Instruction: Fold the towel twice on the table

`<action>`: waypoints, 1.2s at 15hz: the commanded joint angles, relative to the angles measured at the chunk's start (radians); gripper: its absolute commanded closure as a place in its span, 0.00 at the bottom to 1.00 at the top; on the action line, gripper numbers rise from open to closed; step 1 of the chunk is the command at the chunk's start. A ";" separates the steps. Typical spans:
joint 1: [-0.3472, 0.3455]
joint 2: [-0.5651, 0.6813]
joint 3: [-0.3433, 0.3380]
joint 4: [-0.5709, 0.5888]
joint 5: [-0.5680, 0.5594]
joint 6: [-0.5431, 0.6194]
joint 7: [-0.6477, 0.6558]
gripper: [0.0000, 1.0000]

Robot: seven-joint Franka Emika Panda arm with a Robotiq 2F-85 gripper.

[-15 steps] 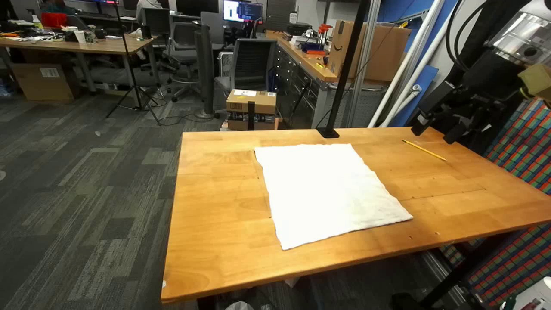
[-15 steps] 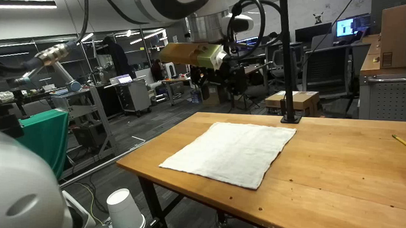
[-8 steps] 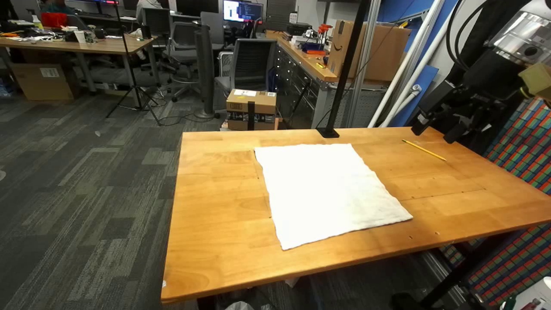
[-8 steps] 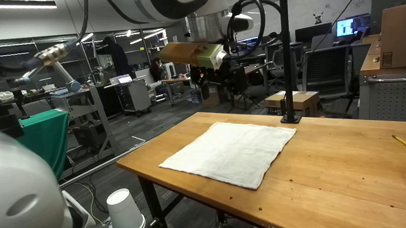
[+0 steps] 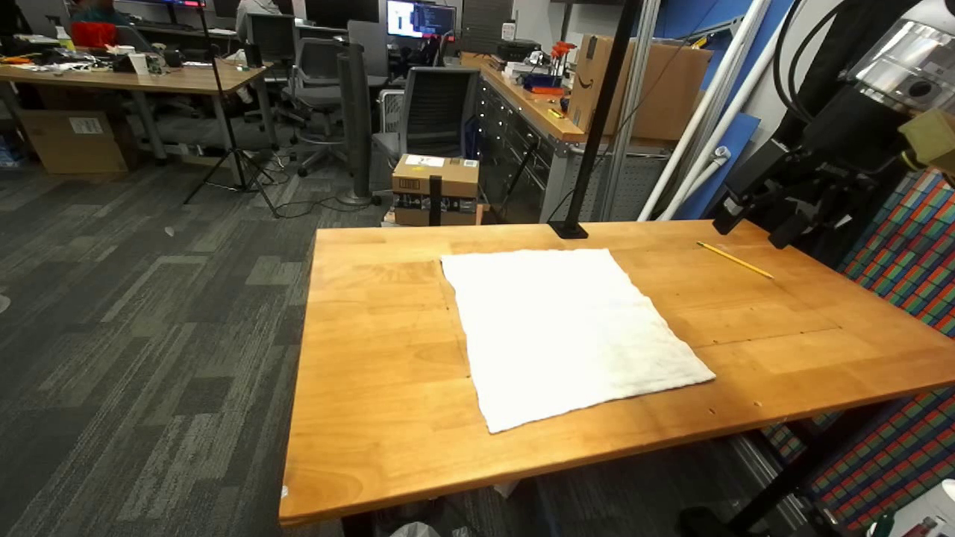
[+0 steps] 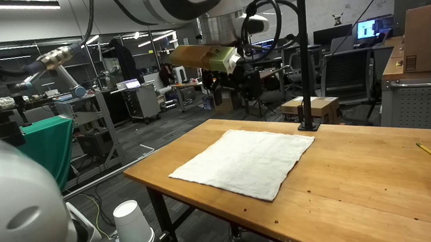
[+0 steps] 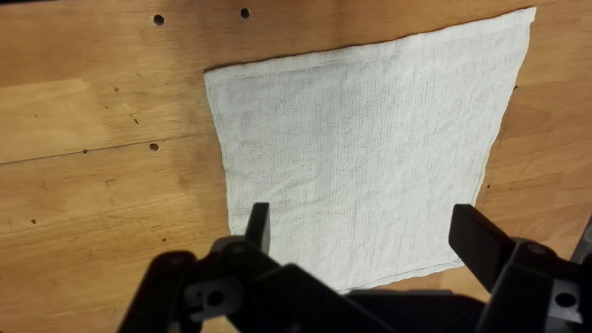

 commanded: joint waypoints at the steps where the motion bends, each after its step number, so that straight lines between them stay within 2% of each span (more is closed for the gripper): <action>1: -0.011 0.000 0.010 0.002 0.006 -0.004 -0.005 0.00; 12: -0.011 0.000 0.010 0.002 0.006 -0.004 -0.005 0.00; 18: -0.009 0.165 0.024 0.084 -0.068 0.020 -0.066 0.00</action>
